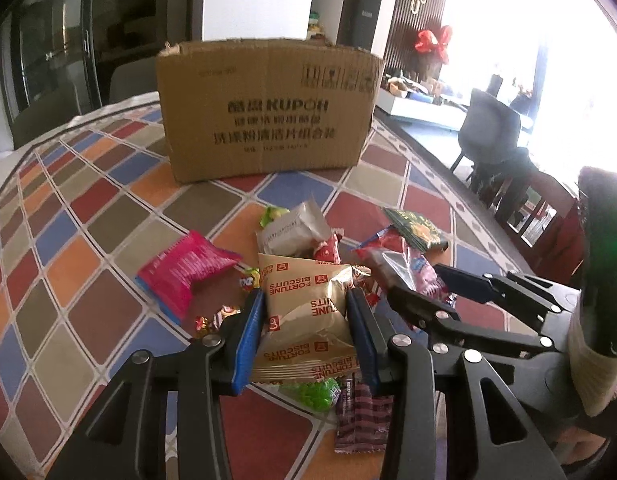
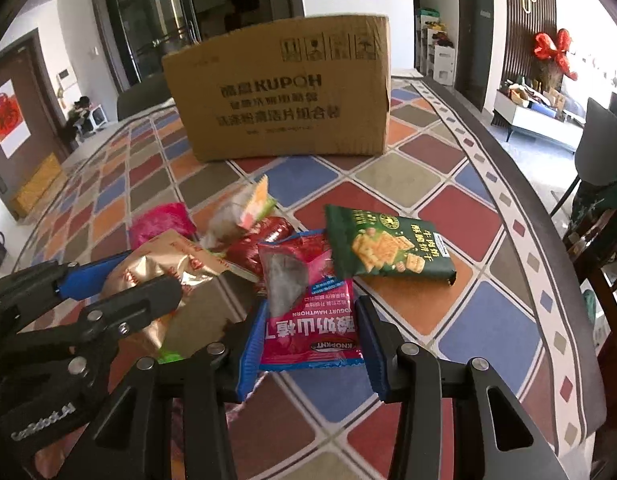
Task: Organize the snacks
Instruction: 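Grasp the pink yogurt biscuit bag with the right tool while the left tool grasps the beige Fortune biscuit packet, then carry both packets into the cardboard box and open both tools to release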
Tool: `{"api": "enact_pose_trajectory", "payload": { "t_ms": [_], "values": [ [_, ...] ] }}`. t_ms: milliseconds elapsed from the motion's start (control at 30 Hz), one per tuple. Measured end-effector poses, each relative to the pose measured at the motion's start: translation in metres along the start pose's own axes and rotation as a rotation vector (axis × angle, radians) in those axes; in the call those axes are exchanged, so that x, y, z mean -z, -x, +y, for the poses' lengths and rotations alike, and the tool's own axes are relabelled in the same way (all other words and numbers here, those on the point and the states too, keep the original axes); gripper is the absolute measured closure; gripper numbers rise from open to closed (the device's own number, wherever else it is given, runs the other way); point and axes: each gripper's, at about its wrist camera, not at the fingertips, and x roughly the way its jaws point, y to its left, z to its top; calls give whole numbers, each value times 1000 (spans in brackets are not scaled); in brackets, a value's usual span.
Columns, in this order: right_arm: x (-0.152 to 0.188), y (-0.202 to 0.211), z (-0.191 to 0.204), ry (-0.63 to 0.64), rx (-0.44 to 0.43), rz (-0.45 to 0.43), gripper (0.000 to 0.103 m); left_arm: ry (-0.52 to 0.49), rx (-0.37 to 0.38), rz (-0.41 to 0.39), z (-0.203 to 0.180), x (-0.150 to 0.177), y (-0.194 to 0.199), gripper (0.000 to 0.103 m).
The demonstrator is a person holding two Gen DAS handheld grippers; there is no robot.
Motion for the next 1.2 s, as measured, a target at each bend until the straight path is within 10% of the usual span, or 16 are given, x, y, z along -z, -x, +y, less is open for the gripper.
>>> {"api": "enact_pose_trajectory", "payload": {
  "t_ms": [567, 1200],
  "values": [
    [-21, 54, 16, 3, 13, -125, 58, -5, -56, -153, 7, -23, 52, 61],
    [-122, 80, 26, 28, -7, -305, 58, -71, -146, -350, 28, -121, 75, 61]
  ]
}}
